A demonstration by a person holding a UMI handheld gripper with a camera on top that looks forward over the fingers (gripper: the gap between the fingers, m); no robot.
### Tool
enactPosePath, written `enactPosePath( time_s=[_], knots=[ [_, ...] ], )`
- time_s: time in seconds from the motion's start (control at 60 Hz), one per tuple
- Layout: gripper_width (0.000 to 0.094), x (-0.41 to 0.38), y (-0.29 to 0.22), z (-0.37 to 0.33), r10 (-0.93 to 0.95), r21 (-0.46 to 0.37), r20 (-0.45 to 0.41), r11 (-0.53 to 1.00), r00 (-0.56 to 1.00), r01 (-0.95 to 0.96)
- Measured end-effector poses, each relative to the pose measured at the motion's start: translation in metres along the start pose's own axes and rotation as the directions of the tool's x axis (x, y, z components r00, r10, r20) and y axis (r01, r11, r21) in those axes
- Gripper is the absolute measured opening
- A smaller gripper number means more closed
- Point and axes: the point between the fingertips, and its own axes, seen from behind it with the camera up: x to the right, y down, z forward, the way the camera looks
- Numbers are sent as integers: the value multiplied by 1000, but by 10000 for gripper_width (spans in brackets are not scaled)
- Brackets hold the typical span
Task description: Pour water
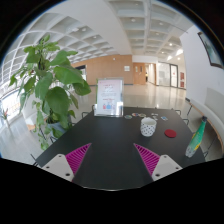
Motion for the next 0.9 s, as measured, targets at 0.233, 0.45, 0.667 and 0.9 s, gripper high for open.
enactPosePath(
  time_s=[0.233,0.45,0.667,0.9],
  knots=[
    [846,54,28,-15,-33,-45,-58,999,998,30],
    [845,120,78,-25,-12,-125,-130,992,992,-5],
    [847,228,110,-35,13,-141,-284,988,959,-55],
    [841,344,88,-22,5,-53,-429,998,903,-31]
  ],
)
